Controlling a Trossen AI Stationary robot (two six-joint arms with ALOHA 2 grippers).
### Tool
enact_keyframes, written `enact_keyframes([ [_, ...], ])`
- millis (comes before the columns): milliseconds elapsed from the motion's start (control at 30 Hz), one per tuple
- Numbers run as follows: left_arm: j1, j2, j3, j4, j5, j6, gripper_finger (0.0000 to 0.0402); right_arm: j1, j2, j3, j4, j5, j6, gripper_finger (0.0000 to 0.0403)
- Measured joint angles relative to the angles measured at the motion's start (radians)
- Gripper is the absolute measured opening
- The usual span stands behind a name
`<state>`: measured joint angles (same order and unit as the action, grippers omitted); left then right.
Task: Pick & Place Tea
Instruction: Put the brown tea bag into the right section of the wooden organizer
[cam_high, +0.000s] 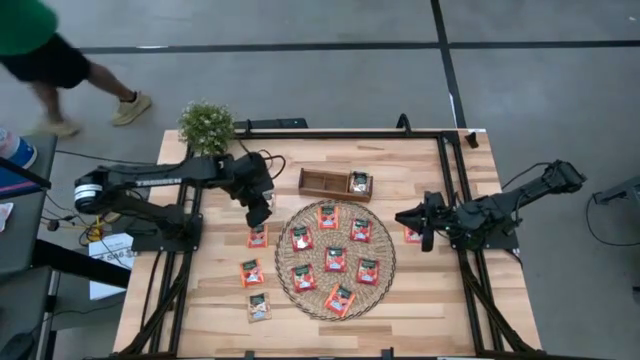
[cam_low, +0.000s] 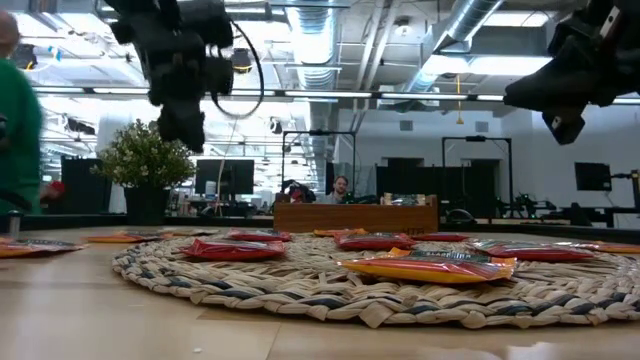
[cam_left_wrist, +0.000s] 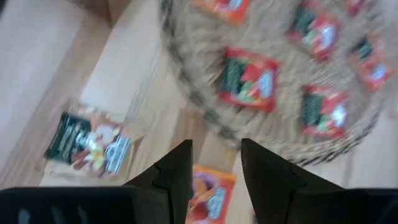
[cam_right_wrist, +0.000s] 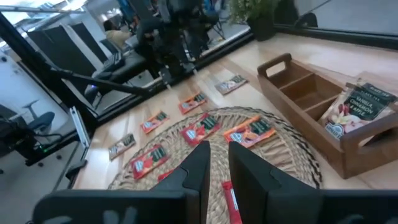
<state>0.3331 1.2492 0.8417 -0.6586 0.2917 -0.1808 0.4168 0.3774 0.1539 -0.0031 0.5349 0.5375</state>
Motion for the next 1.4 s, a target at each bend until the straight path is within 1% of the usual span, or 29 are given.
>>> enact_keyframes([
  [133,0.051,0.086,0.0,-0.021,-0.026,0.06,0.0128,0.0,-0.021,0.0,0.003,0.011,-0.039,0.0052],
  [267,0.11,0.168,0.015,-0.035,-0.037,0.109,0.0128,0.0,-0.026,0.0,0.005,0.012,-0.041,0.0052],
  [433,0.17,0.267,0.112,-0.124,-0.05,0.196,0.0128,0.0,-0.026,0.0,0.004,0.012,-0.041,0.0052],
  [533,0.187,0.305,0.169,-0.129,-0.081,0.218,0.0128,0.0,-0.026,0.0,0.004,0.012,-0.041,0.0052],
  [700,0.194,0.317,0.212,-0.087,-0.127,0.218,0.0128,0.0,-0.025,0.0,0.004,0.011,-0.041,0.0052],
  [1167,0.193,0.317,0.224,-0.097,-0.127,0.17,0.0129,0.0,-0.025,0.0,0.004,0.014,-0.041,0.0052],
  [1267,0.193,0.317,0.224,-0.11,-0.108,0.17,0.0135,0.0,-0.025,0.0,0.004,0.014,-0.041,0.0052],
  [1400,0.192,0.317,0.224,-0.148,-0.075,0.188,0.0155,0.0,-0.025,0.0,0.004,0.014,-0.041,0.0052],
])
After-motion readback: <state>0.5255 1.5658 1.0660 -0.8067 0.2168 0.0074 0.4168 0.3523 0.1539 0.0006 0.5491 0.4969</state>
